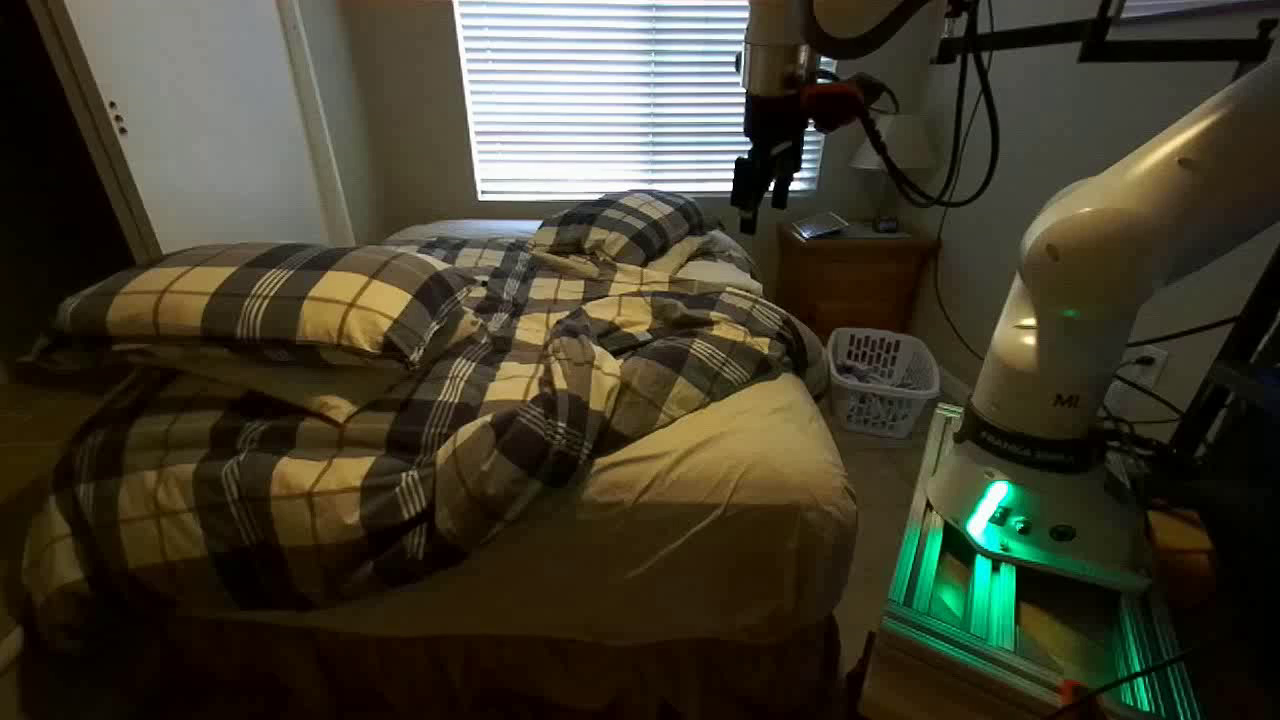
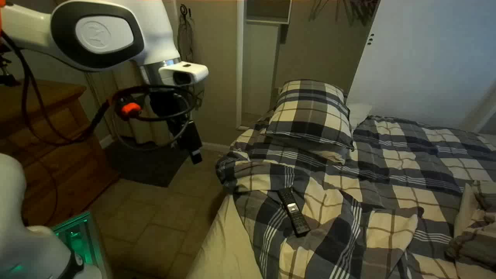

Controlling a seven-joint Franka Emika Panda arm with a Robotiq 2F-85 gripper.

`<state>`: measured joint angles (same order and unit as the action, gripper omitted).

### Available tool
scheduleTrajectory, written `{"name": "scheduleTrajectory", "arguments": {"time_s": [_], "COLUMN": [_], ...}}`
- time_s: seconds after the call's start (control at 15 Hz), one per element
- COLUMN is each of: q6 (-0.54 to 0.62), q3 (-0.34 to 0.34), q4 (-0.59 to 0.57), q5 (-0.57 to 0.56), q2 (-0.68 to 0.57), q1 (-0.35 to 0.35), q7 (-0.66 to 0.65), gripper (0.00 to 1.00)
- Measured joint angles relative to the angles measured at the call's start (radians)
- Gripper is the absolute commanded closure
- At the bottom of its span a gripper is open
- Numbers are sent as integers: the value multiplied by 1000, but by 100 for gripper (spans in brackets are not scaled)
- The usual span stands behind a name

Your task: Move the remote forward, then put the blanket on the remote

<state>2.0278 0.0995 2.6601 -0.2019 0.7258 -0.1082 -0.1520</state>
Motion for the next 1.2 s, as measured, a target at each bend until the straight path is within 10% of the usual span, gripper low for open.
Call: {"name": "scheduleTrajectory", "arguments": {"time_s": [0.6,1.2], "q6": [8,332], "q3": [-4,-121], "q4": [0,-96], "q5": [0,-37], "q2": [0,-169], "q1": [0,-120], "q7": [-7,-10], "gripper": [0,0]}}
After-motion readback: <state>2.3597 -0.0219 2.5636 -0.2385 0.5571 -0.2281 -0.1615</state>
